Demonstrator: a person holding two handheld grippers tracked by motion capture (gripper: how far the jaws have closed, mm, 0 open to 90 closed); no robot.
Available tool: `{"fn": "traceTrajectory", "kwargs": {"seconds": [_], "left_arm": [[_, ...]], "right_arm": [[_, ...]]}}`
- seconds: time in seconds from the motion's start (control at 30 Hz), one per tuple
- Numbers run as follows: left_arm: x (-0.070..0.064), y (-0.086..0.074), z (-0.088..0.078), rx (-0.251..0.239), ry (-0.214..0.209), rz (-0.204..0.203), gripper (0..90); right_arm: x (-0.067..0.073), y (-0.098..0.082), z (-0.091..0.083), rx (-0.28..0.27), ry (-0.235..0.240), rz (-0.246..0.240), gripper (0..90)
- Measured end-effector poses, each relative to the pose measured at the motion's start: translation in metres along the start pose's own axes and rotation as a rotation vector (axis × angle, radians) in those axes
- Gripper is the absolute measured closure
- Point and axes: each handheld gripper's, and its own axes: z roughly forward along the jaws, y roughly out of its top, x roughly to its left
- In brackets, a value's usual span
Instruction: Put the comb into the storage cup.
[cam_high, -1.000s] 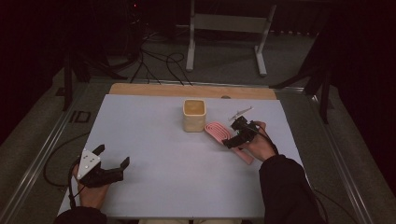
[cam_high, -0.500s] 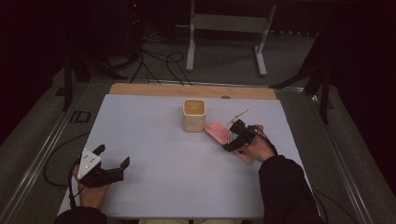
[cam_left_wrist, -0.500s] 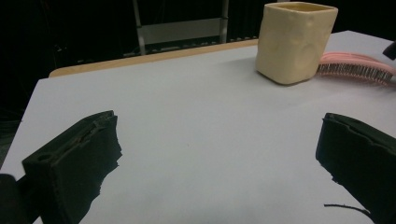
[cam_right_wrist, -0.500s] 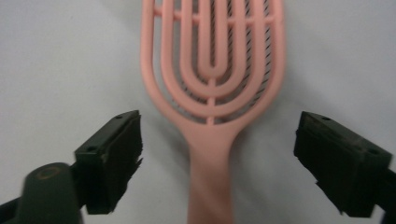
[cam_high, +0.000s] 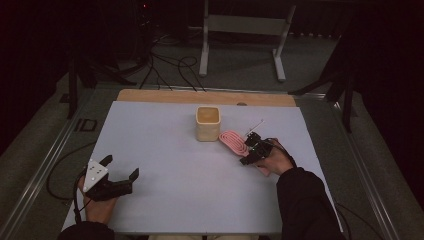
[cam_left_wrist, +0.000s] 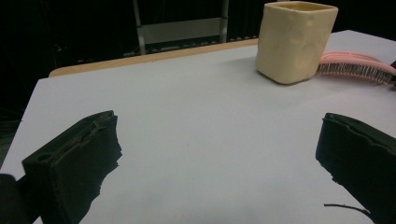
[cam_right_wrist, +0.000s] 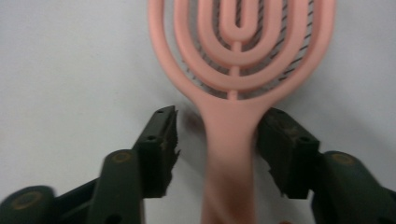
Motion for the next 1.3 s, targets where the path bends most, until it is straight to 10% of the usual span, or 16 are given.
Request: {"fn": "traceTrajectory", "kwargs": {"seconds": [0.4, 1.3], "left_arm": [[-0.001, 0.000, 0.000, 0.002, -0.001, 0.005, 0.1], [-0.002, -0.001, 0.002, 0.015, -0.003, 0.006, 0.1]], "right_arm": [[0.003, 0.003, 0.000, 0.026, -0.040, 0.011, 64.5], [0.007, -0.008, -0.005, 0.023, -0.068, 0.056, 69.6]]}}
